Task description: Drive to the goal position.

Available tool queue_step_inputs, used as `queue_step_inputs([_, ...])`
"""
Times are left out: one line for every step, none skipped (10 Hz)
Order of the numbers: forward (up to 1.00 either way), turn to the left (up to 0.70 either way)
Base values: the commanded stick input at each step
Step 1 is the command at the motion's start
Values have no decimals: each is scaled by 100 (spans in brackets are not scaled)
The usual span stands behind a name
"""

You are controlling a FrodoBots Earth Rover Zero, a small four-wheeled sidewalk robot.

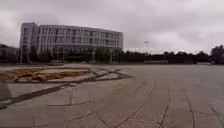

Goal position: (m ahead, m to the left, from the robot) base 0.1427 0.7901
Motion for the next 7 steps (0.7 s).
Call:
queue_step_inputs([70, -31])
queue_step_inputs([70, -32])
queue_step_inputs([70, -32])
queue_step_inputs([70, -32])
queue_step_inputs([70, -32])
queue_step_inputs([70, -32])
queue_step_inputs([70, -32])
